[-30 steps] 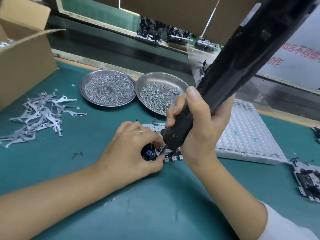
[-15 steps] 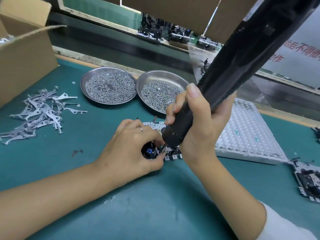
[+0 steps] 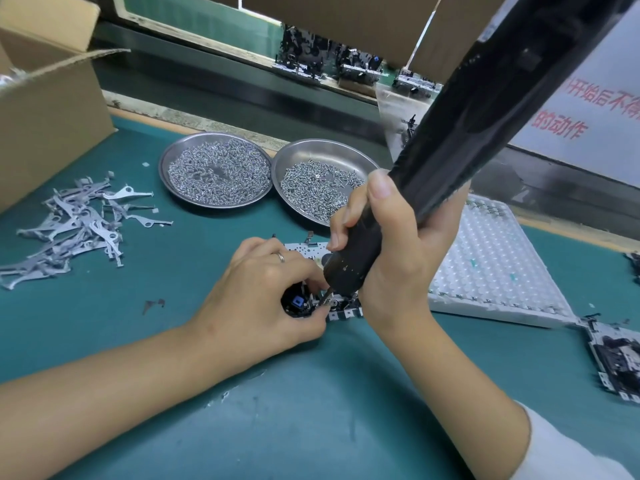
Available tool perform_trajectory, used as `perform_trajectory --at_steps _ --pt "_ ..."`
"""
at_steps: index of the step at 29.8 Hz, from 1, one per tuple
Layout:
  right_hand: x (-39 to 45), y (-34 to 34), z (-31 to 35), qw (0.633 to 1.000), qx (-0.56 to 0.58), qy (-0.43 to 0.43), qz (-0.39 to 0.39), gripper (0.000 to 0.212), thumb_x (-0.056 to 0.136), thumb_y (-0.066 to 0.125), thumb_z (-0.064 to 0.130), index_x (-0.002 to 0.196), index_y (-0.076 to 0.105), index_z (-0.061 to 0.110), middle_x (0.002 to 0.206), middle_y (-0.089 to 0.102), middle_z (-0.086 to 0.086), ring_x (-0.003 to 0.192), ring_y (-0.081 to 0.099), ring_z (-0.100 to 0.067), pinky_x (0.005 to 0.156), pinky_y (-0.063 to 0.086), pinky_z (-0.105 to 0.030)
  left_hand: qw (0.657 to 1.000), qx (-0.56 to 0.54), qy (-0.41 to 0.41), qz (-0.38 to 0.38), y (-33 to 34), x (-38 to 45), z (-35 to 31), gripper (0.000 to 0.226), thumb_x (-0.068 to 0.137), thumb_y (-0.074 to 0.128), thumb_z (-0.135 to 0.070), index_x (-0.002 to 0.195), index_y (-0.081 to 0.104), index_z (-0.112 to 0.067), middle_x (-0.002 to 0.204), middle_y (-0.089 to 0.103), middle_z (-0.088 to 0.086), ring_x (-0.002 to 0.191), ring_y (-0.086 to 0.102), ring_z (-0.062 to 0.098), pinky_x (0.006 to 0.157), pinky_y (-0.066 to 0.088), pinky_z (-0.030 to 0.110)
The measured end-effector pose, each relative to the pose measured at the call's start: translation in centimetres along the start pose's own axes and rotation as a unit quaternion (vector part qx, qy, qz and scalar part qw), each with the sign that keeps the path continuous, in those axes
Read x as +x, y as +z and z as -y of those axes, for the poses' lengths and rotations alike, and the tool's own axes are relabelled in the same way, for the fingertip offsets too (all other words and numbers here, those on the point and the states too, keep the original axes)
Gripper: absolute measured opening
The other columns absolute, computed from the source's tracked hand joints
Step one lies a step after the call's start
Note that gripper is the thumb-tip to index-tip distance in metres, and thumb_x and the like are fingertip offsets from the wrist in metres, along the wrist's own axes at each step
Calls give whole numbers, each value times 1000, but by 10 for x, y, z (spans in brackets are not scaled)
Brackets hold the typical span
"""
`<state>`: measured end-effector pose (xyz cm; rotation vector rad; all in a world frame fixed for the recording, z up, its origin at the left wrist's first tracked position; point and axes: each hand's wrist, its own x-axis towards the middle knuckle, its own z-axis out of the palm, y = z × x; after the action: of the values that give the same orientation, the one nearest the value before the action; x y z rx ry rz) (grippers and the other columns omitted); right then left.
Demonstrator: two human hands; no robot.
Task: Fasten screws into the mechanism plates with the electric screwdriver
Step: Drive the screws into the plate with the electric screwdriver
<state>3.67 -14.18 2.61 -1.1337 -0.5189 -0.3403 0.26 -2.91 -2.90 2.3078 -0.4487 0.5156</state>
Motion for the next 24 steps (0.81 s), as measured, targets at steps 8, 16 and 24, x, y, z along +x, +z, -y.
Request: perform_trajectory --at_steps 8,16,24 --pt "-1 -1 -2 1000 2 -4 6 26 79 58 18 92 36 17 55 40 -11 38 42 -20 44 38 -24 1000 -1 -22 9 0 -1 0 28 64 56 -45 74 68 -21 66 53 -19 72 51 16 85 36 30" --pt "4 -7 2 1000 10 -15 6 24 80 57 16 92 36 16 52 47 -2 37 43 -20 45 40 -25 1000 -10 -21 1 1 -1 0 16 61 72 -34 74 68 -25 68 54 -26 72 50 10 86 36 29" --pt "9 -13 -7 1000 -14 16 5 26 79 58 19 91 36 19 51 47 1 38 45 -19 43 39 -24 1000 3 -27 0 1 -3 0 19 62 69 -36 78 72 -26 72 65 -19 74 52 9 88 35 27"
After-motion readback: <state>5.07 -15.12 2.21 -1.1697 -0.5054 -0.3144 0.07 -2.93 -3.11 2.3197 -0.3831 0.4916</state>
